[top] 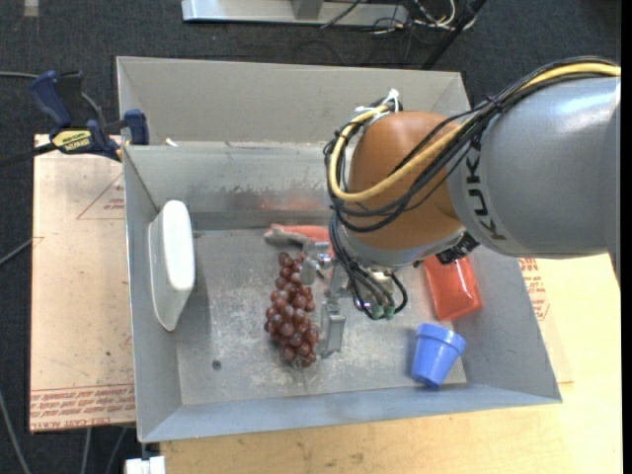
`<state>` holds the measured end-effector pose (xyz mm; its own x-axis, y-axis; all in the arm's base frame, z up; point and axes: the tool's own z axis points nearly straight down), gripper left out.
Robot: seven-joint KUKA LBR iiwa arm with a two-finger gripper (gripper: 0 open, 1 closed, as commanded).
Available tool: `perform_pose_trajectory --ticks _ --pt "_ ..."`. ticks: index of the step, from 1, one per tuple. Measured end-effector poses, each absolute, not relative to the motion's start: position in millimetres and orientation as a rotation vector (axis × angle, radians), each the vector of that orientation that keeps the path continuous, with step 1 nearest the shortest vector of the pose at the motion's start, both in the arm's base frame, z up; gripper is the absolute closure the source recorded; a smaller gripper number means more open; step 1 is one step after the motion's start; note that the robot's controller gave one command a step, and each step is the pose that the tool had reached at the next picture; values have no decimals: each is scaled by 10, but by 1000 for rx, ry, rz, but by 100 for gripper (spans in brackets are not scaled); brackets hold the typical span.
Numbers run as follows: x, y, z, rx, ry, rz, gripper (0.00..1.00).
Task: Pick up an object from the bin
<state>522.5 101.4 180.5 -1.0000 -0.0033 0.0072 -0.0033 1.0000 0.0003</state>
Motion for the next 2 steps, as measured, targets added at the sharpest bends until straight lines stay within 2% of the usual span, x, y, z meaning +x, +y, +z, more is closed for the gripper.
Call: perform_pose_trajectory --ticks 1,2 --pt "5240 1008 1850 1 -3142 -2 0" --pt "5379 1007 1604 178 -3143 -3 0"
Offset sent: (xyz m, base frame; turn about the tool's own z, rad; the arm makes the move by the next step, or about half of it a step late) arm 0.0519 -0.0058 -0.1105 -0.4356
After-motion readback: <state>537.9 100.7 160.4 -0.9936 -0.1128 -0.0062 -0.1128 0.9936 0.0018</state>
